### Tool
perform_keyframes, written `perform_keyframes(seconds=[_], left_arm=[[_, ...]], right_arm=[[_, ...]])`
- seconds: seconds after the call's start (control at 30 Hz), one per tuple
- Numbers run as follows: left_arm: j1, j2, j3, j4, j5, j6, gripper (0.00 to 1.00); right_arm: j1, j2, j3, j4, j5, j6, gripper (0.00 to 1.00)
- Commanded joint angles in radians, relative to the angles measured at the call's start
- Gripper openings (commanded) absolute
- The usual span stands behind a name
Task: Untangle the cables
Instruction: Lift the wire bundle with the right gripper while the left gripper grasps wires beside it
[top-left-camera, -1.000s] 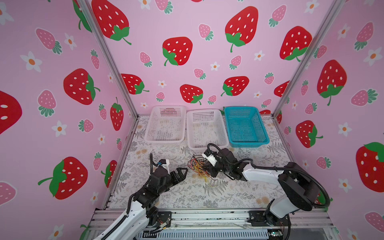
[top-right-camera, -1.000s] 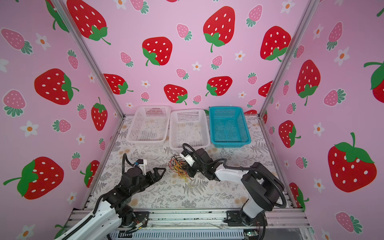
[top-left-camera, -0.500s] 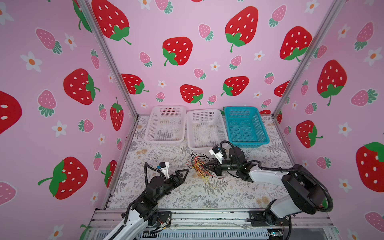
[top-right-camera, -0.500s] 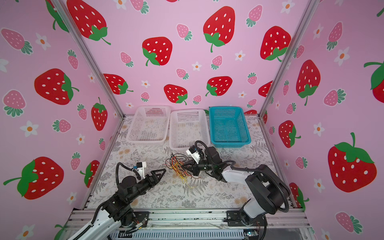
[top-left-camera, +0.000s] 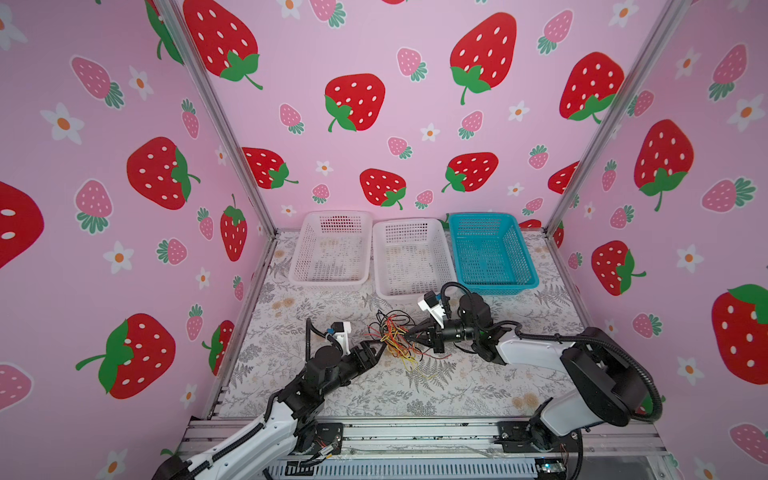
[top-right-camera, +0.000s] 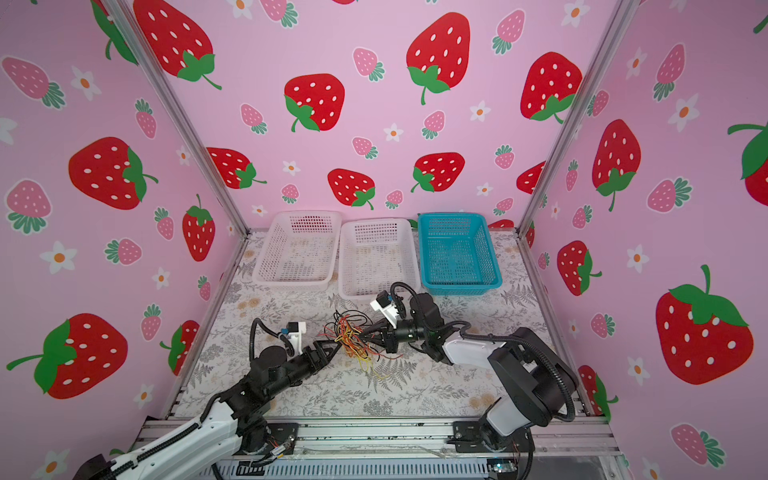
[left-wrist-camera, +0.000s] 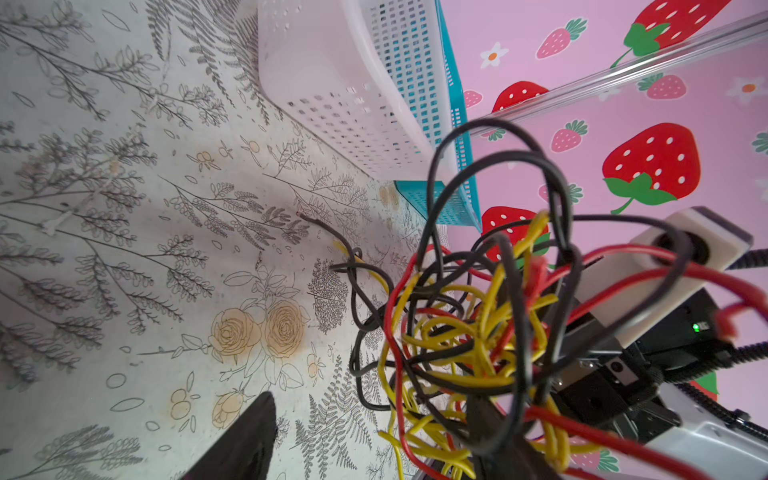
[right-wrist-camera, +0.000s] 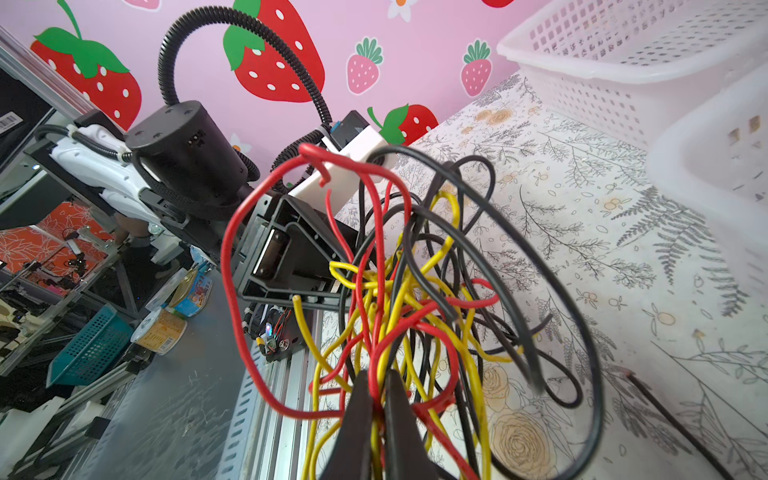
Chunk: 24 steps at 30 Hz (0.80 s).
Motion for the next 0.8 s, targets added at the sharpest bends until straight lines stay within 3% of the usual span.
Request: perform_keyframes(seconds=[0.0,0.3,0.77], left_arm=[[-0.039,0.063,0.079,0.120,-0.014,0.027,0.71],[-0.089,0.149,0.111,0.185,-0.064,0.048,0.58],[-0.093,0.093,0.126,0.143,-0.094,0.079,0.22]], right_arm=[[-0.001,0.009,0.007,0.062,-0.043,0.017,0.00],[-0.001,0.031,0.015,0.072,-0.072,0.048,0.00],[0.013,0.098,0.061,0.042,-0.116,0.071,0.00]])
